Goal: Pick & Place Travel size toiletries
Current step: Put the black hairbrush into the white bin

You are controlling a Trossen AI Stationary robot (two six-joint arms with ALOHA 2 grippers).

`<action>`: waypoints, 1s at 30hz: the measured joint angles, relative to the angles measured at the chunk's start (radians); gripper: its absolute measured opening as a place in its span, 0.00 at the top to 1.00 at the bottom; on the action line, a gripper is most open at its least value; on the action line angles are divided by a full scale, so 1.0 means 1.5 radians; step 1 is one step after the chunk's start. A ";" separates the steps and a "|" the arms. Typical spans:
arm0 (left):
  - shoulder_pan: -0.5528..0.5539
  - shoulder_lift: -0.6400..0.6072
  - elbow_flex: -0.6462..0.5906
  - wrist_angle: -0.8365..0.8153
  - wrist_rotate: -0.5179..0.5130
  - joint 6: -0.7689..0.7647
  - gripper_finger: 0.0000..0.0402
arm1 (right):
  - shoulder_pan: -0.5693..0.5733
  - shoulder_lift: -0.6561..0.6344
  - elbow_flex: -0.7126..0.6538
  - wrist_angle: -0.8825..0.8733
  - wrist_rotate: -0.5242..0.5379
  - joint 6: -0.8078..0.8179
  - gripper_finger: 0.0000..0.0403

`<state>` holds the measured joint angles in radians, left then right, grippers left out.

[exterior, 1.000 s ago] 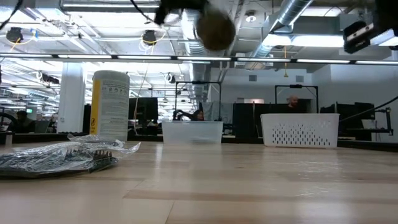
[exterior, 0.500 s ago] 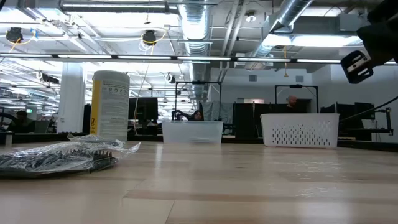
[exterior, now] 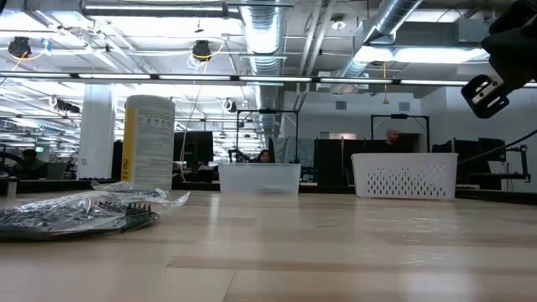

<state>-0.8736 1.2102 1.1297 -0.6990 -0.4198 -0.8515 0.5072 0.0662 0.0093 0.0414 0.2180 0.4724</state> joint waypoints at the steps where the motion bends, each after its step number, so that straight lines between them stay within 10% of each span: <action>1: -0.018 0.000 0.000 -0.016 0.000 -0.020 1.00 | 0.000 0.000 0.000 0.000 0.000 0.000 1.00; 30: -0.165 0.000 -0.170 -0.065 0.089 -0.224 0.99 | 0.000 0.000 0.000 0.000 0.000 0.000 1.00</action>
<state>-1.1206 1.2106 0.8744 -0.7969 -0.2867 -1.1874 0.5073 0.0662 0.0093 0.0410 0.2176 0.4718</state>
